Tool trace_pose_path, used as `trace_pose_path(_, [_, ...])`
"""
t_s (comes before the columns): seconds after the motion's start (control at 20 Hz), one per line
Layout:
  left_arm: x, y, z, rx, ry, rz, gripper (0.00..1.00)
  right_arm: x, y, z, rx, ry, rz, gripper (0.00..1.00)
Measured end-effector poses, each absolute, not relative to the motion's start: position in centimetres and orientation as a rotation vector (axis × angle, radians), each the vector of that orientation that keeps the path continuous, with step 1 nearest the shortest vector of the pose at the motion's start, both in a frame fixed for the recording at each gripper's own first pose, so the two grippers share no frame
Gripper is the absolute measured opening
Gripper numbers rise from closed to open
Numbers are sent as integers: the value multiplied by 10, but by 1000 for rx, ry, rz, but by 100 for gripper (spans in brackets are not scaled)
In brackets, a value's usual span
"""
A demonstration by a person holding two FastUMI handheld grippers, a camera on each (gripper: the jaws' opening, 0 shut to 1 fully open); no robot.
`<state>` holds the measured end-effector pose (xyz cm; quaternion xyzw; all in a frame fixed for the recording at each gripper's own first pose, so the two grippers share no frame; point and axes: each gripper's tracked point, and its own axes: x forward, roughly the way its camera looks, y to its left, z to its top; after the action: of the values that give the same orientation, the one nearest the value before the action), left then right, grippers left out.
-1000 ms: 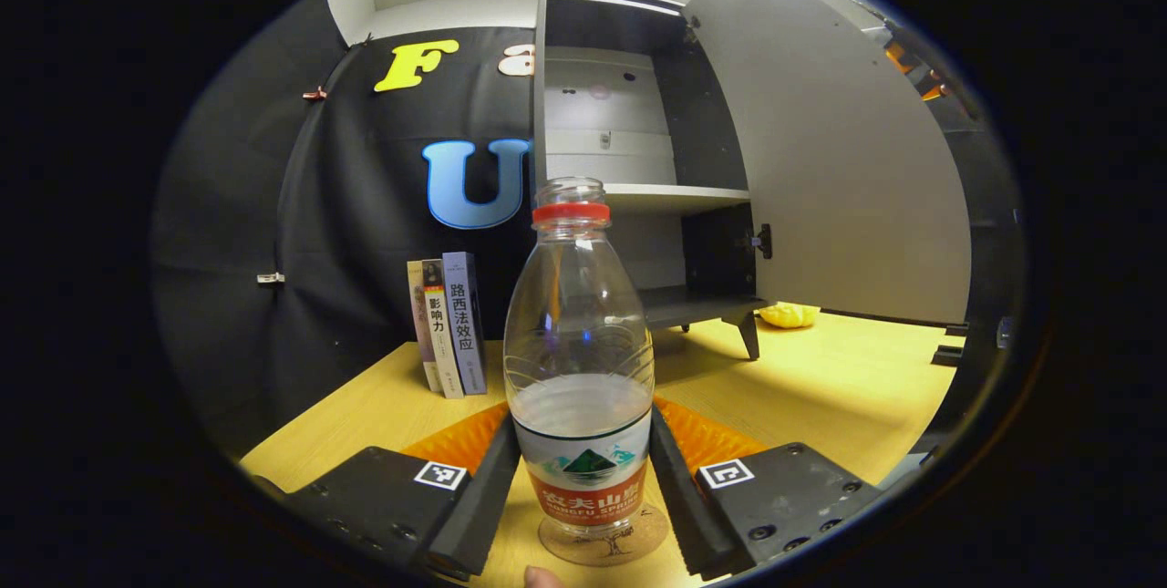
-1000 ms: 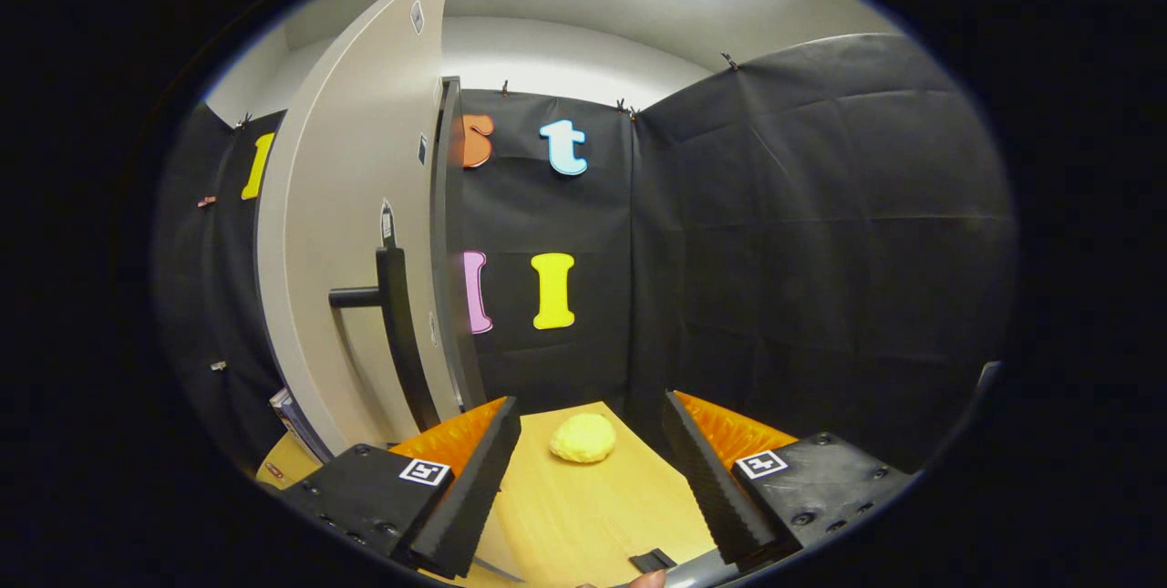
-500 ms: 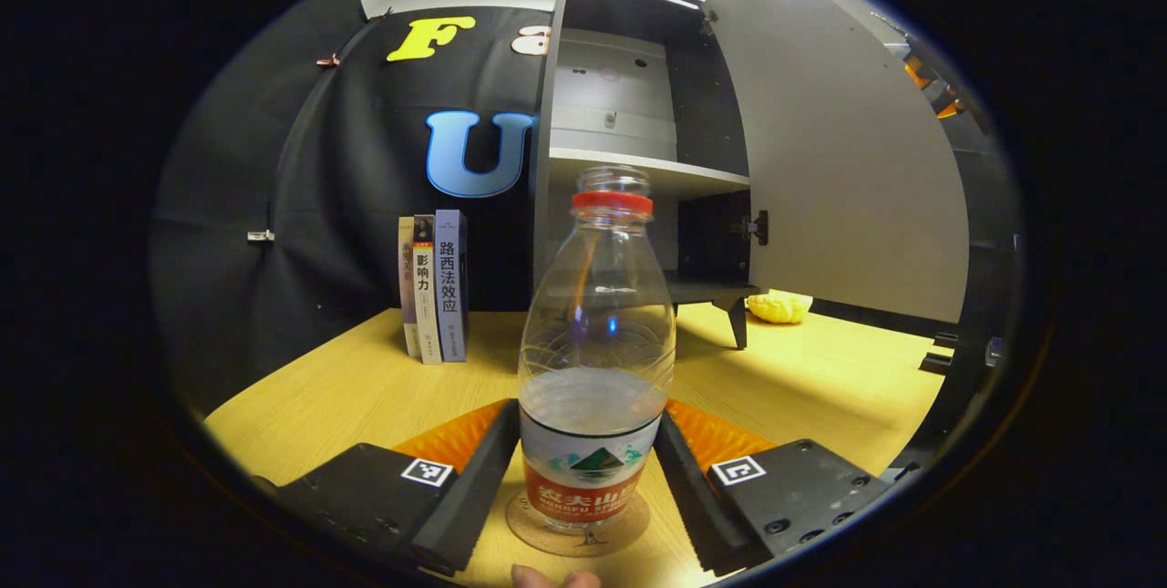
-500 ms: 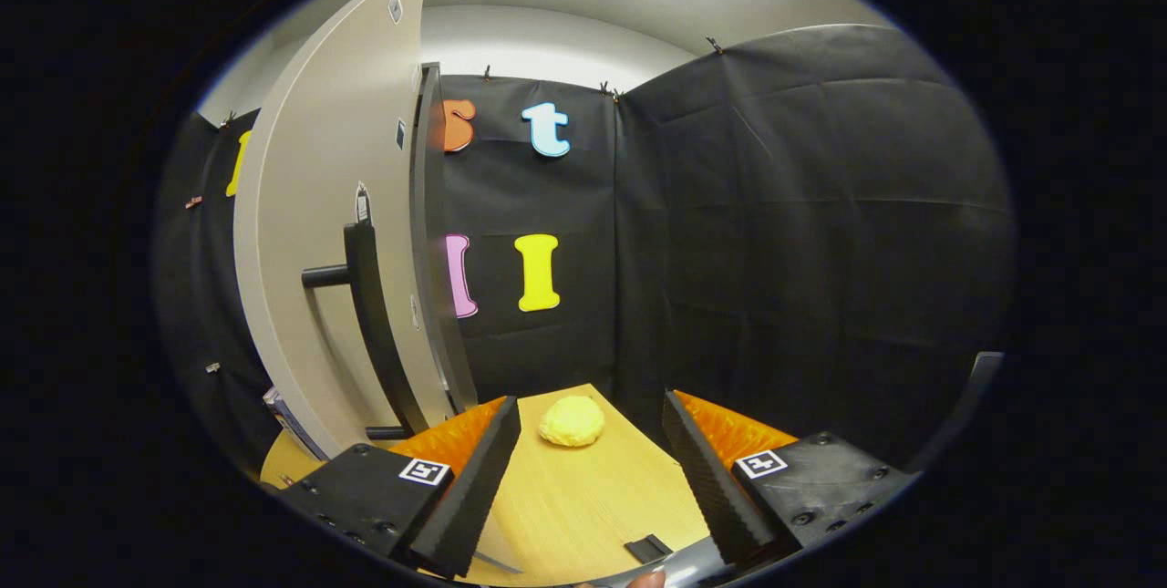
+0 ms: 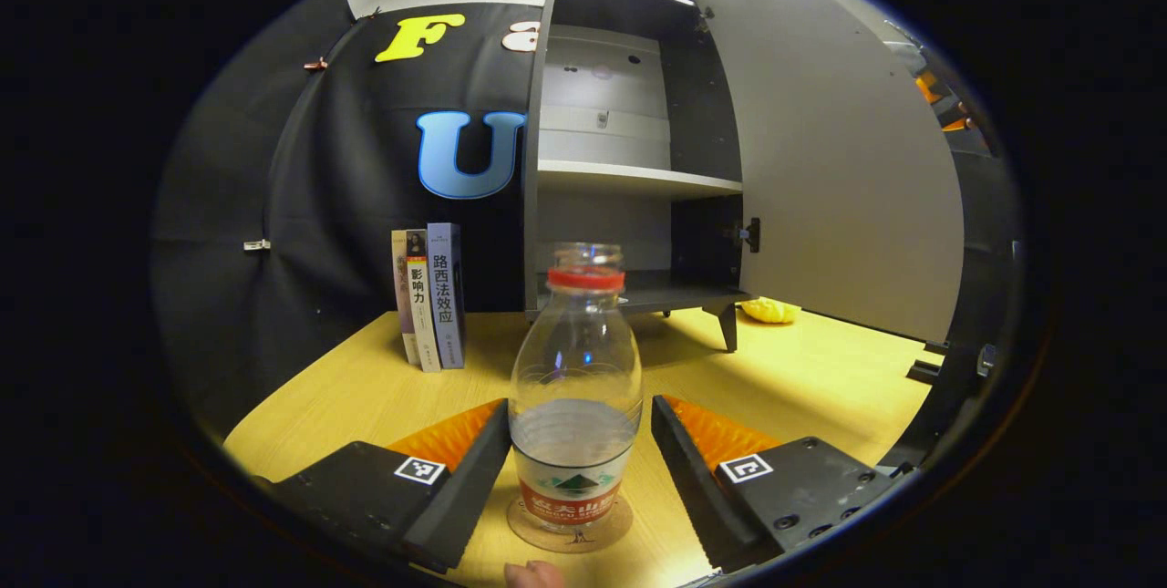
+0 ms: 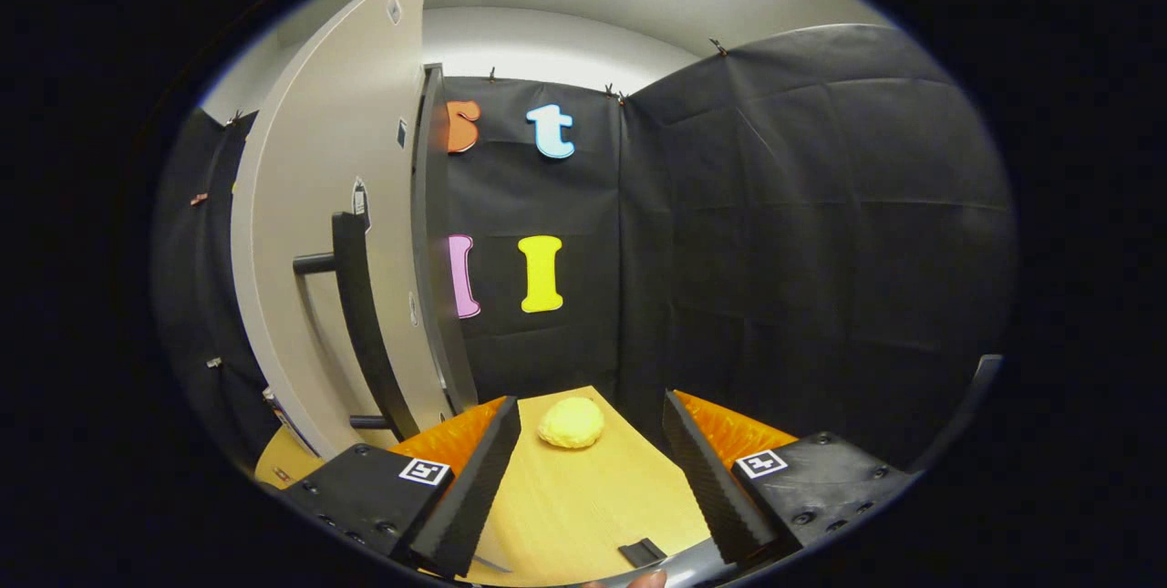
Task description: Open the cabinet door with the right hand, grasp the bottle in the cabinet with the left hand and place it on the coaster, then close the cabinet door with the right hand.
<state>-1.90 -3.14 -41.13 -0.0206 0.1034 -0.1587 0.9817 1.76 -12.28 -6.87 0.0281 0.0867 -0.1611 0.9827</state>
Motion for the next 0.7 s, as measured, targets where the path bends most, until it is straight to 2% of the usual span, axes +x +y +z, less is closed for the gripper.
trace_pose_path(0.3, [-27, -22, -326, -45, 166, -233, 94, 29, -121, -65, 22, 143, -262, 98])
trace_pose_path(0.7, [-34, -27, -163, -167, 122, -183, 93, 34, -99, -51, 62, 111, -177, 98])
